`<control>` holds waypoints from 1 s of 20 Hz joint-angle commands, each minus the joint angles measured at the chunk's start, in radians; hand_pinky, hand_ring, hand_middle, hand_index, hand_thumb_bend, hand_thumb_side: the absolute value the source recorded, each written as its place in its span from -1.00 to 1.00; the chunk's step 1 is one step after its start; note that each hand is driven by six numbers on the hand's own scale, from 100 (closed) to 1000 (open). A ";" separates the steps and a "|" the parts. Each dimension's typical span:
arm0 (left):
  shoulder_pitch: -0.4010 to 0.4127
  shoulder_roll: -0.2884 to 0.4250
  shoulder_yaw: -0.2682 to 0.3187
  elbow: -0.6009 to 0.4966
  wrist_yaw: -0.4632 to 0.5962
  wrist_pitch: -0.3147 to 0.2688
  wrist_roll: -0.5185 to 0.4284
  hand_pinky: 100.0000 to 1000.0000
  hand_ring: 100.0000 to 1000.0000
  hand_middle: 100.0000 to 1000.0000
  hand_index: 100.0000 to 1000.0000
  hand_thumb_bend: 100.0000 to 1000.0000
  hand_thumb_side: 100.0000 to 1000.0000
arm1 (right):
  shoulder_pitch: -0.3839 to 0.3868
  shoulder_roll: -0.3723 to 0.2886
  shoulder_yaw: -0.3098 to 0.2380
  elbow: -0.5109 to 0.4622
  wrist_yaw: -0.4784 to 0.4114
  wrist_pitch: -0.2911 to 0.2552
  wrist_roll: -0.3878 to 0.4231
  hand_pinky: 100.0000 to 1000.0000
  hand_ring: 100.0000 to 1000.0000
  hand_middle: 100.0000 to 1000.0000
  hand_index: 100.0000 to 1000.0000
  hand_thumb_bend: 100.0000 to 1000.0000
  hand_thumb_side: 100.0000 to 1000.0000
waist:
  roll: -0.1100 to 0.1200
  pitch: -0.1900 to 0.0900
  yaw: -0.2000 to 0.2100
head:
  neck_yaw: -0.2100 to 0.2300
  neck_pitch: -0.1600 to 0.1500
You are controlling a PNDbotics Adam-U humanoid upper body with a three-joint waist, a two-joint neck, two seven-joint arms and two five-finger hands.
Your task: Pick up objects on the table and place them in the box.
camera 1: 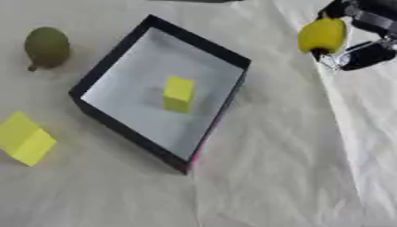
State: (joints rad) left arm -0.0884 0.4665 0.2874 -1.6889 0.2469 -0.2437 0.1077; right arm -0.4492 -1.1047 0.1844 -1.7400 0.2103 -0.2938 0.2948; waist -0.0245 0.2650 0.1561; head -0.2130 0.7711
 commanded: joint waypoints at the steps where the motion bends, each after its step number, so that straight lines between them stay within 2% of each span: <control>1: -0.003 0.045 0.001 -0.013 -0.002 -0.001 -0.006 0.61 0.49 0.35 0.60 -1.00 0.28 | -0.059 -0.079 0.024 -0.076 -0.013 -0.014 0.029 0.64 0.12 -0.19 0.19 -0.95 -0.42 | -0.007 -0.032 0.003 | -0.011 -0.001; 5: -0.005 0.053 -0.004 -0.013 -0.001 -0.001 -0.011 0.62 0.50 0.35 0.60 -1.00 0.28 | -0.182 -0.086 0.112 -0.123 0.045 -0.059 0.083 0.59 0.20 -0.08 0.21 -0.69 -0.10 | -0.013 -0.038 0.008 | -0.024 -0.001; 7: -0.006 0.056 -0.007 -0.012 -0.001 0.000 -0.013 0.62 0.50 0.35 0.60 -1.00 0.28 | -0.252 -0.064 0.168 -0.113 0.084 -0.086 0.119 0.58 0.21 -0.07 0.22 -0.65 -0.03 | -0.017 -0.041 0.009 | -0.028 -0.001; 10: -0.005 0.061 -0.011 -0.011 -0.001 0.002 -0.018 0.62 0.50 0.35 0.60 -1.00 0.28 | -0.359 0.002 0.248 -0.065 0.123 -0.121 0.168 0.57 0.22 -0.06 0.22 -0.60 0.04 | -0.023 -0.047 0.011 | -0.033 -0.001; 14: 0.002 0.070 -0.009 -0.010 -0.003 0.000 -0.017 0.62 0.50 0.36 0.60 -1.00 0.28 | -0.481 0.100 0.327 0.021 0.173 -0.169 0.218 0.56 0.24 -0.05 0.22 -0.52 0.14 | -0.028 -0.052 0.008 | -0.032 -0.001; 19: 0.008 0.077 -0.009 -0.007 -0.005 -0.002 -0.017 0.62 0.50 0.36 0.60 -1.00 0.28 | -0.601 0.229 0.384 0.127 0.230 -0.222 0.254 0.54 0.24 -0.06 0.22 -0.47 0.22 | -0.030 -0.057 0.001 | -0.033 -0.001; 20: 0.009 0.079 -0.010 -0.007 -0.006 -0.002 -0.017 0.62 0.50 0.36 0.60 -1.00 0.28 | -0.618 0.253 0.394 0.146 0.243 -0.233 0.261 0.52 0.24 -0.05 0.22 -0.42 0.28 | -0.032 -0.058 0.000 | -0.032 -0.001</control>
State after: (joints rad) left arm -0.0782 0.5058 0.2749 -1.6879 0.2465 -0.2418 0.0931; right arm -1.0442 -0.8631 0.5776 -1.6165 0.4370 -0.5129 0.5486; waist -0.0471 0.2449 0.1556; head -0.2433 0.7716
